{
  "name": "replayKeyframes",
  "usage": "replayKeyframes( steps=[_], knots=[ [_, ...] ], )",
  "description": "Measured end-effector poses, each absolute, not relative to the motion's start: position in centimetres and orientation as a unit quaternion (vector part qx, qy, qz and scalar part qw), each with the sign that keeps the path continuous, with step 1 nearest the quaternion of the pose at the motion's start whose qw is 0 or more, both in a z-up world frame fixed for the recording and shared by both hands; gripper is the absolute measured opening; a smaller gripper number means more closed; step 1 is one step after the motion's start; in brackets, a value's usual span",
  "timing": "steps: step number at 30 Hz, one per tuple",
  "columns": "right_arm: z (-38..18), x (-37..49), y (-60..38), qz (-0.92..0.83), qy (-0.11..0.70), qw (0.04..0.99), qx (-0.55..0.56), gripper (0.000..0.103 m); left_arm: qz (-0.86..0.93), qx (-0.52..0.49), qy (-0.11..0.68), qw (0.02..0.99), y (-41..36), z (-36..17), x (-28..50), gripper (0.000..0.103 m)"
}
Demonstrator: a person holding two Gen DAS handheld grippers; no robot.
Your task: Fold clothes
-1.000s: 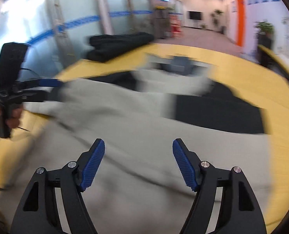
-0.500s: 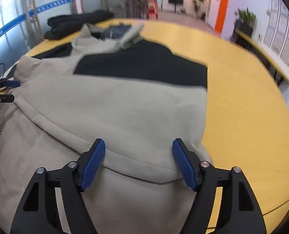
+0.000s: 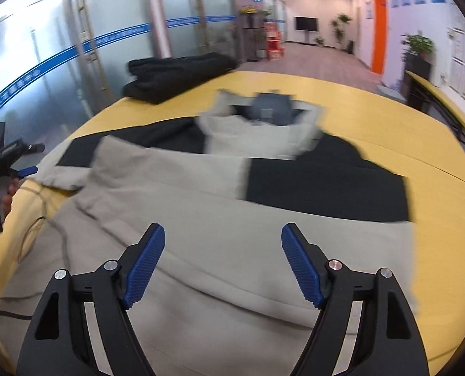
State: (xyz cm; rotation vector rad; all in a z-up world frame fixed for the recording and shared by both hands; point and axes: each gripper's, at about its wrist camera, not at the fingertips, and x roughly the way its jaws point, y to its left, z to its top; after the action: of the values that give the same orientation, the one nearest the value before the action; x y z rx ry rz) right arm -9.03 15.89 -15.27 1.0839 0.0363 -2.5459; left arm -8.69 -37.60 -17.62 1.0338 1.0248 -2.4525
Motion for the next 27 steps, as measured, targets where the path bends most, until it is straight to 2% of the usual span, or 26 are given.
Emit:
replayKeyframes(
  steps=[5,7,12,13,15,16,21,24,27],
  knots=[
    [-16.8,-9.8,8.0,-0.885,0.022,0.241,0.397,0.078,-0.807,0.362,0.428,0.187,-45.7,-20.1,-7.7,0.103],
    [-17.3,-9.9,5.5,-0.878,0.027,0.258,0.401,0.078,-0.797,0.359,0.453,0.174,-47.2,-21.0,-8.1,0.103],
    [-18.1,-9.3,1.2,-0.865,0.032,0.280,0.414,0.078,-0.801,0.358,0.450,0.168,-47.4,-21.1,-8.0,0.101],
    [-18.2,-9.2,0.8,-0.863,0.029,0.282,0.417,0.078,-0.800,0.360,0.453,0.161,-47.5,-21.3,-7.8,0.083],
    [-18.4,-9.4,0.1,-0.861,0.024,0.284,0.421,0.078,-0.805,0.369,0.435,0.164,-47.5,-21.1,-8.2,0.040],
    [-18.4,-9.3,-0.1,-0.861,0.023,0.286,0.421,0.078,-0.803,0.377,0.435,0.155,-47.6,-21.5,-8.5,0.008],
    [-18.4,-9.0,0.3,-0.861,0.022,0.284,0.420,0.078,-0.819,0.342,0.438,0.140,-46.8,-20.5,-8.0,0.005],
    [-18.1,-8.7,2.1,-0.865,0.013,0.273,0.421,0.078,-0.845,0.305,0.425,0.106,-44.1,-16.9,-8.6,0.003],
    [-17.5,-8.3,4.5,-0.873,0.000,0.257,0.415,0.077,-0.884,0.287,0.369,0.030,-37.1,-11.4,-10.1,0.003]
  ],
)
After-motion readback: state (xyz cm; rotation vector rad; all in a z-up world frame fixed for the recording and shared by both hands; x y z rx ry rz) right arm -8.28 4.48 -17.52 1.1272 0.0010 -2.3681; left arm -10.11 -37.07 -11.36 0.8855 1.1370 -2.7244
